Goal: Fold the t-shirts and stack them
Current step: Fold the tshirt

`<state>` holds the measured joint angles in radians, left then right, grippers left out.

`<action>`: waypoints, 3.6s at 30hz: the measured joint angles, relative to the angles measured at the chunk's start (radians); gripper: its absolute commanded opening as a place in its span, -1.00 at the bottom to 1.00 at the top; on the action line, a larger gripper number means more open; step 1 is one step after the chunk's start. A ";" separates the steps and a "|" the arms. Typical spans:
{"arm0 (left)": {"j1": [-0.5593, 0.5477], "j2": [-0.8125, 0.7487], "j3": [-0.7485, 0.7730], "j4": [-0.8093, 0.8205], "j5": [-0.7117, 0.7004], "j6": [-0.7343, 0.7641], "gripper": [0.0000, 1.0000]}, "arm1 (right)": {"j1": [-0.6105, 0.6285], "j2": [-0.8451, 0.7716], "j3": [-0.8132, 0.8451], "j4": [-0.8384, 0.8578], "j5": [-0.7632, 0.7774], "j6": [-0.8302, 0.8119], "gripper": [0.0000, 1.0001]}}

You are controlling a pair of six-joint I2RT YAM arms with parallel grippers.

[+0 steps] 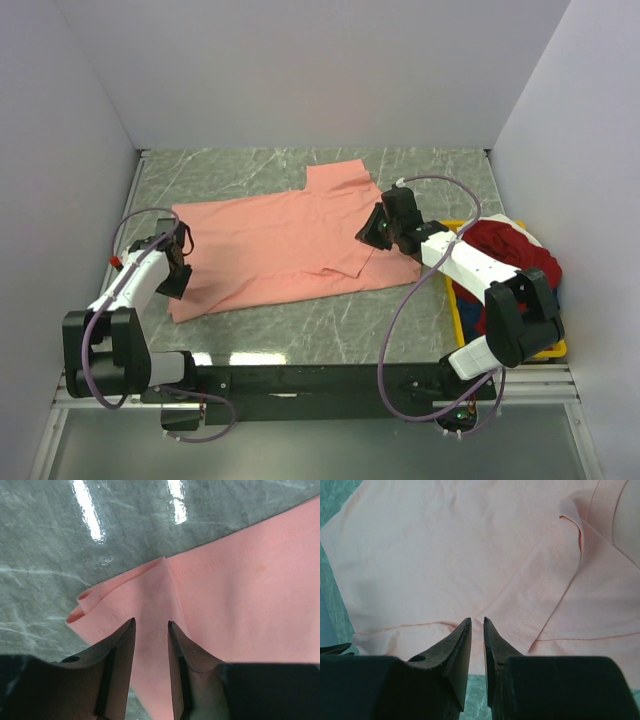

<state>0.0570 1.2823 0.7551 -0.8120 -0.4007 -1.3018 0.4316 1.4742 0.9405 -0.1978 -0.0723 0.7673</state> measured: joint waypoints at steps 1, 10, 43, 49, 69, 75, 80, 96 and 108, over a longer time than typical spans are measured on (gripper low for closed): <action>-0.001 0.005 0.007 -0.007 -0.004 -0.005 -0.24 | 0.000 0.000 0.000 0.002 0.000 0.002 -0.54; -0.006 0.070 0.032 -0.039 -0.043 -0.043 -0.23 | 0.010 0.002 -0.001 0.020 0.002 0.013 -0.54; -0.001 0.204 0.188 0.014 -0.172 0.077 -0.99 | 0.042 0.012 0.000 -0.020 0.133 -0.043 -0.56; 0.011 0.246 0.209 0.047 -0.180 0.113 -0.99 | 0.042 0.054 0.032 -0.032 0.159 -0.074 -0.54; 0.071 0.282 0.159 0.235 -0.082 0.203 -0.99 | 0.022 0.185 0.098 -0.077 0.278 -0.140 -0.07; 0.072 0.282 0.145 0.261 -0.065 0.215 -0.99 | -0.013 0.258 0.154 -0.088 0.315 -0.142 -0.07; 0.074 0.285 0.145 0.280 -0.050 0.217 -0.99 | -0.029 0.324 0.225 -0.095 0.318 -0.151 -0.10; 0.074 0.286 0.145 0.293 -0.027 0.227 -0.99 | -0.031 0.380 0.312 -0.112 0.302 -0.145 -0.91; 0.074 0.286 0.145 0.296 -0.014 0.227 -0.99 | -0.031 0.274 0.267 -0.164 0.303 -0.105 -1.00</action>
<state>0.1314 1.5684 0.9005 -0.5159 -0.4152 -1.0748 0.4004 1.7477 1.2079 -0.3618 0.2302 0.6628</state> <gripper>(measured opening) 0.013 0.007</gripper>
